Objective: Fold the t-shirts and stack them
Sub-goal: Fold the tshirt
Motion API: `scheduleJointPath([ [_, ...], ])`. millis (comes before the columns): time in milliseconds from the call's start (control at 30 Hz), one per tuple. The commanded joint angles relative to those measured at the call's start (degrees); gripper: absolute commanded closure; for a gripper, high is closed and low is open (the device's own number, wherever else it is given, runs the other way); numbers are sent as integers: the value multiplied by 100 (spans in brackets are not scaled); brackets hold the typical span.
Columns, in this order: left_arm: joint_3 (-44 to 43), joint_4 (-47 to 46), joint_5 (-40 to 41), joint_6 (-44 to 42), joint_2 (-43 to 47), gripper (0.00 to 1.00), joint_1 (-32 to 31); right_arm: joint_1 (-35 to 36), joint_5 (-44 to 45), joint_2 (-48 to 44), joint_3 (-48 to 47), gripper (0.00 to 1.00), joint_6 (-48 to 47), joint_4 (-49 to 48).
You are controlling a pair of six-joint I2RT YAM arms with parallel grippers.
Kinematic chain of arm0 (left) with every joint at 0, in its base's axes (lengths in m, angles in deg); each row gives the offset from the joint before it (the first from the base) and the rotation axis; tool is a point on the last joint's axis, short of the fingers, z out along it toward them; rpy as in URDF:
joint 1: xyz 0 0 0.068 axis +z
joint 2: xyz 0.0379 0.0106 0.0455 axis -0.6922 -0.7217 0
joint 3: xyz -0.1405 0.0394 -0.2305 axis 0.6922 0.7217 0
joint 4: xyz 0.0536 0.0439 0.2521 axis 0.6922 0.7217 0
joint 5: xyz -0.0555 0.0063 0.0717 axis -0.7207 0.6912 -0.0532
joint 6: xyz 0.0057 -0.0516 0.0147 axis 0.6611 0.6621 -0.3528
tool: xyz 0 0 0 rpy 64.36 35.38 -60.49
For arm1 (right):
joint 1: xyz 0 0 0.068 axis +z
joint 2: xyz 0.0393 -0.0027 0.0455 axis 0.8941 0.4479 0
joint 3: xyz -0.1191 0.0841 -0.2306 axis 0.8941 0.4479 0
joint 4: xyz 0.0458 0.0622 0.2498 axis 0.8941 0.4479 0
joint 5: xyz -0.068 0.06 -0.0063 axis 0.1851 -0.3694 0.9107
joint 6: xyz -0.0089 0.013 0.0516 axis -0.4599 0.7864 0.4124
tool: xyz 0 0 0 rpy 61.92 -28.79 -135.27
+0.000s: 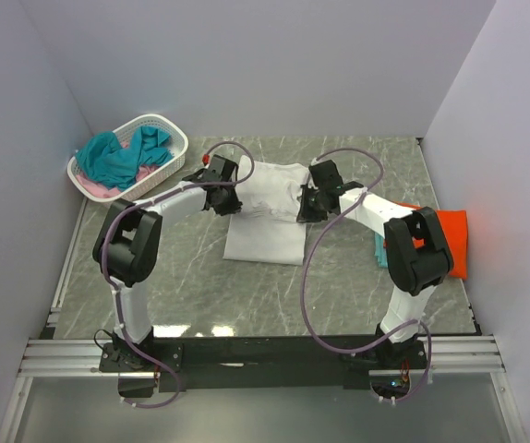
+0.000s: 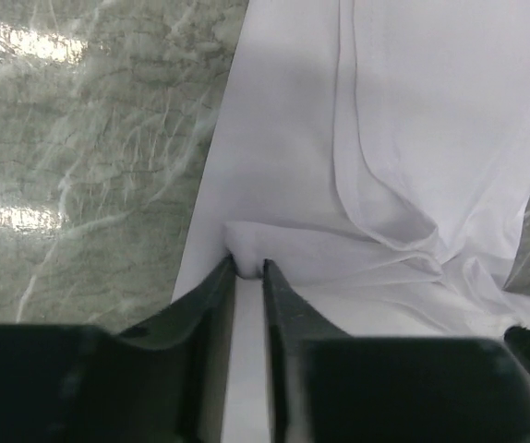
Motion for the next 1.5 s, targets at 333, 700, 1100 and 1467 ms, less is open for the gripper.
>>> scheduleJointPath([
  [333, 498, -159, -10, 24, 1274, 1, 33, -62, 293, -934, 122, 24, -6, 86],
  [700, 2792, -563, -379, 542, 2911, 1, -46, 228, -699, -2412, 2126, 20, 310, -537],
  [1100, 3401, -1100, -836, 719, 2578, 27, -72, 448, -559, -2105, 2531, 36, 732, -810],
  [1467, 3497, -1144, -907, 727, 2234, 55, -107, 448, -718, -1779, 2680, 44, 742, -960],
])
